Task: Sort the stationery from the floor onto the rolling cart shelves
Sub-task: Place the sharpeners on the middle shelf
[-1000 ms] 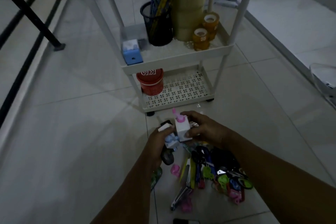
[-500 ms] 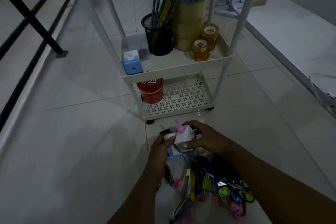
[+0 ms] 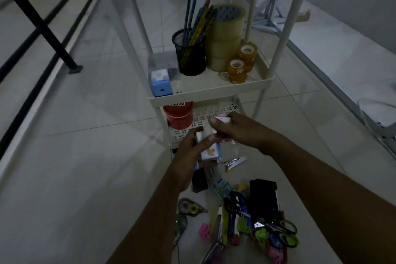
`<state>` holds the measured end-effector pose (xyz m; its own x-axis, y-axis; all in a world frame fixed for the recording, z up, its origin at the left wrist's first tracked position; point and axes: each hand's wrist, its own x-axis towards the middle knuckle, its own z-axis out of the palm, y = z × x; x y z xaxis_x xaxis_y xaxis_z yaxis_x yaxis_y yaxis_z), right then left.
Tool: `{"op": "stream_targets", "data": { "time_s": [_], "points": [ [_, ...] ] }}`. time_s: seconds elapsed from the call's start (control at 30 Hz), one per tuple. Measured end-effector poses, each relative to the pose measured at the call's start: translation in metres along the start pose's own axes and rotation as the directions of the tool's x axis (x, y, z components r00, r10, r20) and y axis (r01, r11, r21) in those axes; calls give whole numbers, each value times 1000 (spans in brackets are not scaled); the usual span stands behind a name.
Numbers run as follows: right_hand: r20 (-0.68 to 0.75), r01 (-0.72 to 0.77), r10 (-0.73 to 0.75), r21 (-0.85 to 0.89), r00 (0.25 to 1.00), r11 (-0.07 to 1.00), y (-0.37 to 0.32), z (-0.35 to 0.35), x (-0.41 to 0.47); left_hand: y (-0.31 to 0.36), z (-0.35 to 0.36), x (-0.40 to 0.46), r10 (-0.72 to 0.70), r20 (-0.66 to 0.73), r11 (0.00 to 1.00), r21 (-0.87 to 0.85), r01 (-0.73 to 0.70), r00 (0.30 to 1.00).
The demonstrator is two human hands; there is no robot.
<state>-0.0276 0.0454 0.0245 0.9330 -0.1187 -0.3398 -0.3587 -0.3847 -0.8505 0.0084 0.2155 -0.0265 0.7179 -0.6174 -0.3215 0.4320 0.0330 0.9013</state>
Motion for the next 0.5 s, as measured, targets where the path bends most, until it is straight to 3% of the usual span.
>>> {"op": "stream_targets", "data": {
  "time_s": [0.07,0.2,0.37,0.5],
  "points": [
    [-11,-30,30,-40,999,999,-16,-10,-1,9,3,2,9,12,996,-92,-7,1000],
    [1,-111,111,37,994,993,-41,-35,-8,20,4,7,4,58,984,-178,6,998],
    [-9,-80,83,164,997,983,-64,-43,-8,33,10,10,54,59,980,-193,-42,997],
    [-149,-5,35,196,988,981,-88,-44,-1,40,8,13,21,13,969,-246,-17,1000]
  ]
}}
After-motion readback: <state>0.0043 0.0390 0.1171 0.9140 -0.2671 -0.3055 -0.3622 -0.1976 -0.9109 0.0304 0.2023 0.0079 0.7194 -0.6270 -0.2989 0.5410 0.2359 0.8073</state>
